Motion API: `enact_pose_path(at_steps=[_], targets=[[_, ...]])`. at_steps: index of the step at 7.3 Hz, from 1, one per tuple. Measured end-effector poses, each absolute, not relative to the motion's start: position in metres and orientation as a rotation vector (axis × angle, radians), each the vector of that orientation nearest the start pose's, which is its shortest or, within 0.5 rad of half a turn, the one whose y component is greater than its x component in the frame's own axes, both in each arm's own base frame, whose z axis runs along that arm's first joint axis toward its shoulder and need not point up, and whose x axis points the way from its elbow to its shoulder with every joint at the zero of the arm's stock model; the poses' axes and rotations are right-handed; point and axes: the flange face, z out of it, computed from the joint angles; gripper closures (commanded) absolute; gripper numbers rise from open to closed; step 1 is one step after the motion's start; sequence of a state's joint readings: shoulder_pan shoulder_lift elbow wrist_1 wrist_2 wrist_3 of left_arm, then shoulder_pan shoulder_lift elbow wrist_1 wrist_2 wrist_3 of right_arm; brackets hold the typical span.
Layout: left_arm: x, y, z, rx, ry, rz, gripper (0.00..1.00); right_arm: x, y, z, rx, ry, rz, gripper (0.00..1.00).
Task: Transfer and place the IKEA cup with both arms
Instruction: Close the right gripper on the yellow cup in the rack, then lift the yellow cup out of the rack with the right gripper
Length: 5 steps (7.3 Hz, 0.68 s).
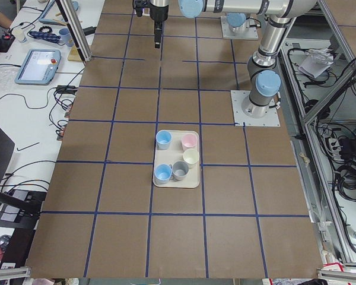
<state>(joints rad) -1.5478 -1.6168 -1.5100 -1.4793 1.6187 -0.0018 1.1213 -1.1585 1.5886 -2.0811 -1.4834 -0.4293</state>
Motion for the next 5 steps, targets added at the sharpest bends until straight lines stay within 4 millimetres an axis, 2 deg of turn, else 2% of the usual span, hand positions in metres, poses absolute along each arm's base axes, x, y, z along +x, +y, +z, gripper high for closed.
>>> enact_pose_path(at_steps=[1,3,5], targets=[[-0.116,-0.524,0.505,-0.043,3.087,-0.166,0.0,-0.148,-0.633,0.299,0.026,3.092,-0.169,0.65],[-0.117,-0.524,0.507,-0.044,3.088,-0.174,0.0,-0.148,-0.633,0.303,0.025,3.094,-0.172,0.72],[-0.117,-0.524,0.508,-0.044,3.089,-0.181,0.0,-0.15,-0.636,0.318,0.023,3.096,-0.174,0.78]])
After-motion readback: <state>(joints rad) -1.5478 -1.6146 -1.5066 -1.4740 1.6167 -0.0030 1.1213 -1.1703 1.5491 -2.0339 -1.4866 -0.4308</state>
